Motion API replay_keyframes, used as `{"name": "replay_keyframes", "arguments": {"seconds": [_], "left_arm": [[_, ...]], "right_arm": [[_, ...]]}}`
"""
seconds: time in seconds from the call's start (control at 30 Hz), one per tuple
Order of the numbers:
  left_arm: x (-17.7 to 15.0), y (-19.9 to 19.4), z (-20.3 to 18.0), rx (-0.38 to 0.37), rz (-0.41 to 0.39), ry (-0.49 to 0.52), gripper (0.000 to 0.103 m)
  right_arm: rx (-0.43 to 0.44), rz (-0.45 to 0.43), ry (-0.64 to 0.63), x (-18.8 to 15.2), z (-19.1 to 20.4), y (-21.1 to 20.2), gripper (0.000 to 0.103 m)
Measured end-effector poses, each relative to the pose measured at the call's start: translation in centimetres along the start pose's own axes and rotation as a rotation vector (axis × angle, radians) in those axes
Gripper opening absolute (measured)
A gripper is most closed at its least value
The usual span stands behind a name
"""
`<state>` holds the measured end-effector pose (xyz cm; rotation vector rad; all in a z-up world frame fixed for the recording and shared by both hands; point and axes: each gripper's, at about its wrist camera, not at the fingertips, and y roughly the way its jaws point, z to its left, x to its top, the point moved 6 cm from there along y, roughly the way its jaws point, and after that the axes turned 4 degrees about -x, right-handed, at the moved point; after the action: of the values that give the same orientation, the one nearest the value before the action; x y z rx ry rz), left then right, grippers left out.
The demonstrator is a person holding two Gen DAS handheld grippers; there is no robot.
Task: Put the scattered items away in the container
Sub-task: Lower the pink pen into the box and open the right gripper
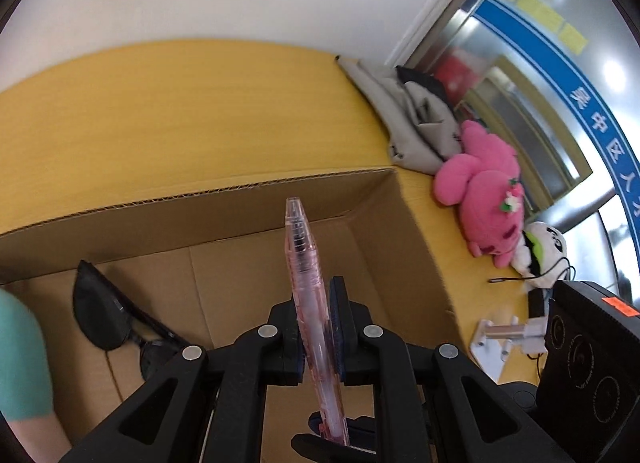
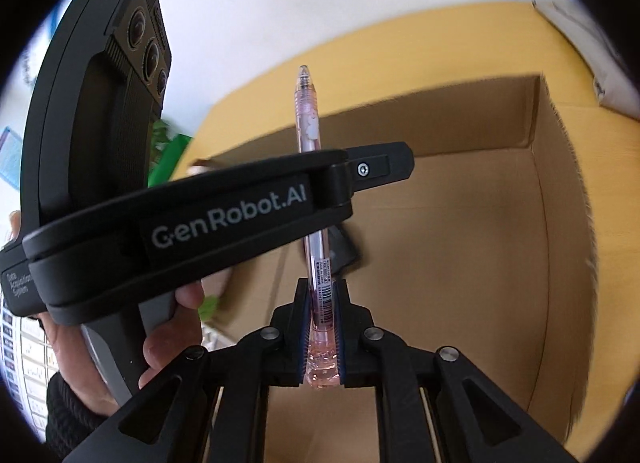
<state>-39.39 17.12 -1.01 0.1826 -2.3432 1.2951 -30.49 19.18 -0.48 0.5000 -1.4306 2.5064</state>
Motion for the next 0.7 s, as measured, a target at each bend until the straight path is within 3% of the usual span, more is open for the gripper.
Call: {"name": "replay_keyframes", "arguments": {"seconds": [0.3, 0.53, 0.6, 0.63, 0.67, 0.7], "left_arm": [[-0.2, 6.1, 2.3, 0.052, 0.13, -0.028, 0.011], [0.0, 6.2, 2.7, 0.057, 0.12, -0.026, 0.012], [0.0, 5.8, 2.6, 0.076, 0.11, -0.023, 0.028], [0.0, 5.2, 2.6, 0.089, 0.094, -0.024, 0.051], [0.1, 4.6, 2.5, 0.097, 0.07, -0.026, 0.068], [0.3, 3.6, 2.3, 0.093, 0.039, -0.028, 0.071]], "right_arm": [[-0.109, 0.091, 0.042, 0.3, -3.5, 4.8, 0.009], [-0.144, 0.092, 0.067, 0.1, -4.6, 5.6, 0.01], [-0.151, 0.093, 0.065, 0.0, -4.5, 5.5, 0.013], [-0.158, 0.09, 0.064, 0.0, -4.5, 5.2, 0.019], [-0.171, 0.084, 0.065, -0.1, -4.6, 4.9, 0.027], [-0.175, 0.075, 0.069, -0.2, -4.7, 4.4, 0.03]]}}
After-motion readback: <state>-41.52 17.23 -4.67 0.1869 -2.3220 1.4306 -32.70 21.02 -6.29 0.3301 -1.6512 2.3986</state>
